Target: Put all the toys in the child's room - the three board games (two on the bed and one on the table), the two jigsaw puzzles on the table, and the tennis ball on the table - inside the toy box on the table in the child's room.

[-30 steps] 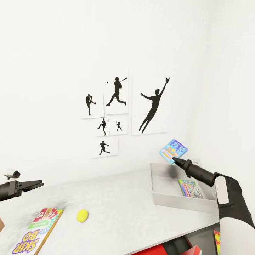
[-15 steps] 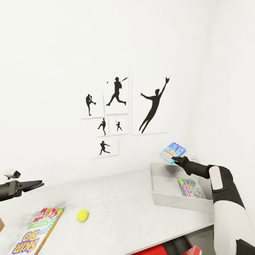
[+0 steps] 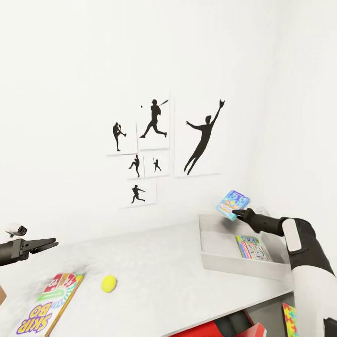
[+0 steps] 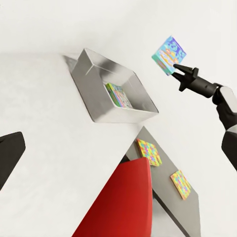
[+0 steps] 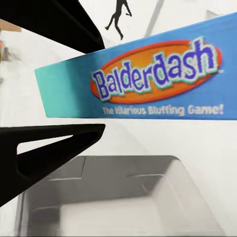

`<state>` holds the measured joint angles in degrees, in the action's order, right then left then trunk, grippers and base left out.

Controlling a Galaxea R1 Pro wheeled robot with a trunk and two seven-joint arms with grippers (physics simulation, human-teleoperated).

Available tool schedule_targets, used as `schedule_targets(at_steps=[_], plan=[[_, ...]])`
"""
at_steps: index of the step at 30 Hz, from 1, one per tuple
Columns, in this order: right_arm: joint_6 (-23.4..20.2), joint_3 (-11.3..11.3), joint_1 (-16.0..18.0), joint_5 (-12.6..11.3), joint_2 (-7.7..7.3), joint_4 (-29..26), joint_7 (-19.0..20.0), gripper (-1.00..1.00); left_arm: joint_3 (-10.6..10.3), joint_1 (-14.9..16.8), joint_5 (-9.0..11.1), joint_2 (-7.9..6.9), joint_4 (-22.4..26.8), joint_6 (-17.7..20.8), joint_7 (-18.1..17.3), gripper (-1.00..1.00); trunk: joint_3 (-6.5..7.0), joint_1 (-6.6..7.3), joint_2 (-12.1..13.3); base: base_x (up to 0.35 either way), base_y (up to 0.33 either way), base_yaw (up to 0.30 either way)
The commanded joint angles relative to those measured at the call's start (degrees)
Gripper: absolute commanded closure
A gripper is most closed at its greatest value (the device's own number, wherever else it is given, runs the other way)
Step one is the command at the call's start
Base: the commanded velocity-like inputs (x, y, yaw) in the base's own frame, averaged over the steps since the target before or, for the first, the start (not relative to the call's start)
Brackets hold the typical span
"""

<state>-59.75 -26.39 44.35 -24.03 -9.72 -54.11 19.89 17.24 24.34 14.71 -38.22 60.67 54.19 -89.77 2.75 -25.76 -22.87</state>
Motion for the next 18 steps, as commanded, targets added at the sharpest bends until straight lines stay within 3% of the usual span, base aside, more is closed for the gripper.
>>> schedule_targets(at_steps=[1,4,10,13,18], plan=[[-0.25,0.23,0.03,0.32,-0.38,0.03,0.63,1.0,-0.01,0.02,-0.03,-0.01,-0.02,0.62,-0.23,-1.0,-0.12,-0.02,-0.05,0.0,0.0,0.0],[-0.25,1.34,0.03,0.17,-2.4,0.33,0.84,1.0,-0.01,0.01,-0.03,-0.01,-0.03,0.62,-0.23,-1.0,-0.4,-0.02,-0.05,0.0,0.0,0.0],[-0.25,2.05,0.1,0.13,-3.42,1.08,0.94,1.0,-0.01,0.02,-0.03,-0.01,-0.03,0.58,-0.23,-1.0,-0.95,-0.02,-0.05,0.0,0.0,0.0],[-0.25,3.5,0.11,0.13,-3.67,1.82,0.99,1.0,-0.01,0.01,-0.03,-0.01,-0.03,0.59,-0.23,-1.0,-1.23,-0.02,-0.05,0.0,0.0,0.0],[-0.25,8.36,0.12,0.12,-4.76,2.78,1.56,1.0,-0.01,0.02,-0.03,-0.01,-0.03,0.57,-0.23,-1.0,-1.69,-0.02,-0.05,0.0,0.0,0.0]])
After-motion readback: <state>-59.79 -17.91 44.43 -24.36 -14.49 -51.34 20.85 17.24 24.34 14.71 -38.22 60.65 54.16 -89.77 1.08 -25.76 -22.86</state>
